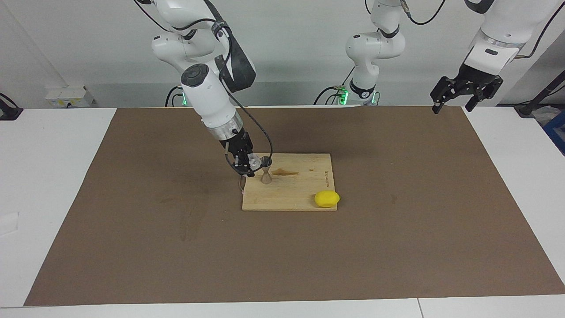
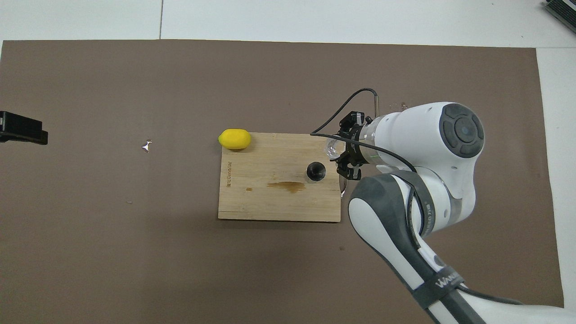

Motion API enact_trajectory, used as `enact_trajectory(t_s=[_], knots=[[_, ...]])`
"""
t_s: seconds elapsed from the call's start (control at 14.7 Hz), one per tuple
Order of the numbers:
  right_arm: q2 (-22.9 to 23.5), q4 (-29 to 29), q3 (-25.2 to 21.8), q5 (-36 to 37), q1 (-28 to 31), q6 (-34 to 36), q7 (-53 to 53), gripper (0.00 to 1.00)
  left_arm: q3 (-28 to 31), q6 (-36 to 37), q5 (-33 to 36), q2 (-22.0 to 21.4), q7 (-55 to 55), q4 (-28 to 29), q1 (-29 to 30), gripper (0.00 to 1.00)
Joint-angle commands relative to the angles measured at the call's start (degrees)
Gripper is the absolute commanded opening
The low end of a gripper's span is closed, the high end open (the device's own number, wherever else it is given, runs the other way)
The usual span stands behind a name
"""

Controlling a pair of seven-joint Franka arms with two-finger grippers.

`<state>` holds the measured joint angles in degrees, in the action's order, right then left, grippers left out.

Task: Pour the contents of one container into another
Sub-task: 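Lift the glass with the right gripper over the jigger, then tilt the glass with the right gripper to pour into the jigger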

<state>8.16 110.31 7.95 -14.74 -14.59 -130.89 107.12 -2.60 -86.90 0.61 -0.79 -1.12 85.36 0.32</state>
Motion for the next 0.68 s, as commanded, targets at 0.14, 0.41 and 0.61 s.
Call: enact_trajectory(t_s=[0.14, 0.41, 0.61], knots=[[-4.0, 6.2, 0.0, 3.5, -1.1, -3.3, 2.0, 0.0, -0.3, -1.5, 0.9, -1.2, -0.6, 1.9, -0.1, 1.0], [-4.6, 7.1, 0.0, 8.3, -2.1, -3.4, 2.3, 0.0, -0.4, -1.3, 0.9, -1.2, -0.6, 1.9, 0.0, 1.0], [-4.5, 7.2, 0.0, 12.4, -2.1, -3.7, 4.2, 0.0, -0.4, -1.3, 0.9, -1.2, -0.6, 1.9, 0.0, 1.0]])
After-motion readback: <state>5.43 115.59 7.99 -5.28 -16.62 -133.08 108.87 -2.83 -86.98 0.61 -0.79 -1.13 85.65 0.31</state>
